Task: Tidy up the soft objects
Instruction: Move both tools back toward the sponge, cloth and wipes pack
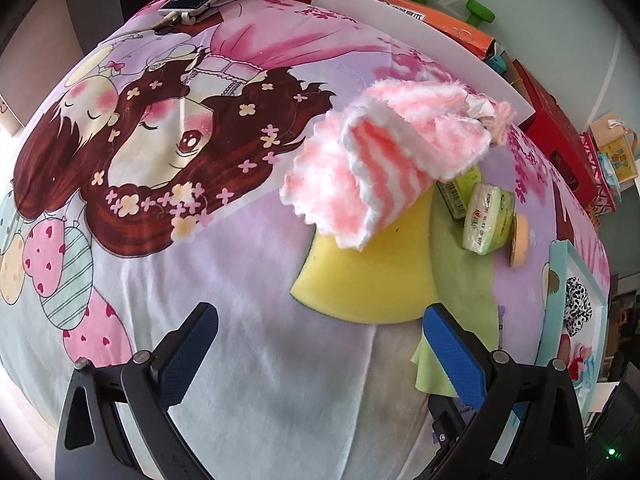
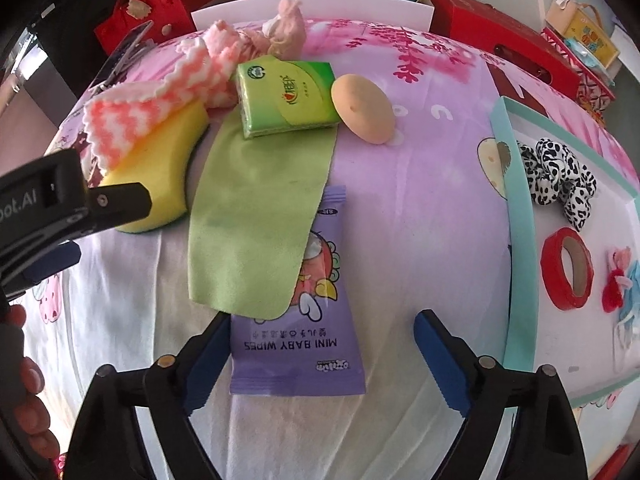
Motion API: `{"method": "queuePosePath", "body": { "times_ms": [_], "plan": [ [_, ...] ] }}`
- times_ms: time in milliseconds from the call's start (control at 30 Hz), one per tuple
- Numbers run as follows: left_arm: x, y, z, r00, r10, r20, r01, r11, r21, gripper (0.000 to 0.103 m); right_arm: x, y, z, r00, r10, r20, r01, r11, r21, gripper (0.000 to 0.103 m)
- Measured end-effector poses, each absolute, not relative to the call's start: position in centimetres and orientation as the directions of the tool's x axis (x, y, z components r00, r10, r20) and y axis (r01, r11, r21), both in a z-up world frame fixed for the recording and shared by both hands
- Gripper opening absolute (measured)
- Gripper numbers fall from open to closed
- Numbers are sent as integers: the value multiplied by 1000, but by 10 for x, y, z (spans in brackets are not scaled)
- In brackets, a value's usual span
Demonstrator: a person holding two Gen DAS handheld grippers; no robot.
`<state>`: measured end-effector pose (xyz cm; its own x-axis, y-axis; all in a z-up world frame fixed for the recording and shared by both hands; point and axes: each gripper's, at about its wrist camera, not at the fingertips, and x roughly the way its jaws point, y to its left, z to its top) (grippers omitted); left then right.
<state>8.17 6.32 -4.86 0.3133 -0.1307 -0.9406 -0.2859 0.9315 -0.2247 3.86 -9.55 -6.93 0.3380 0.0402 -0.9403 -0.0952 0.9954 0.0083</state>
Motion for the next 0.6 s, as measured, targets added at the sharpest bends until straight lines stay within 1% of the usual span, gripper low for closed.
{"method": "queuePosePath", "body": {
  "times_ms": [100,500,567,600],
  "plan": [
    [90,60,-51,312,-135,-941,-282,932,-227,102,42,-95,-72,340,34,-940,-94,996,2,88],
    [112,49,-62,326,-133,-936,-291,928,-233,102,57,-97,-81,332,37,-942,-97,995,4,87],
    [115,46,-62,331,-132,-934,-281,931,-231,100,59,-98,-83,332,39,-942,-96,995,8,86],
    [116,45,-62,333,-134,-933,-277,932,-232,96,60,-99,-83,333,40,-942,-95,995,9,85]
  ]
}}
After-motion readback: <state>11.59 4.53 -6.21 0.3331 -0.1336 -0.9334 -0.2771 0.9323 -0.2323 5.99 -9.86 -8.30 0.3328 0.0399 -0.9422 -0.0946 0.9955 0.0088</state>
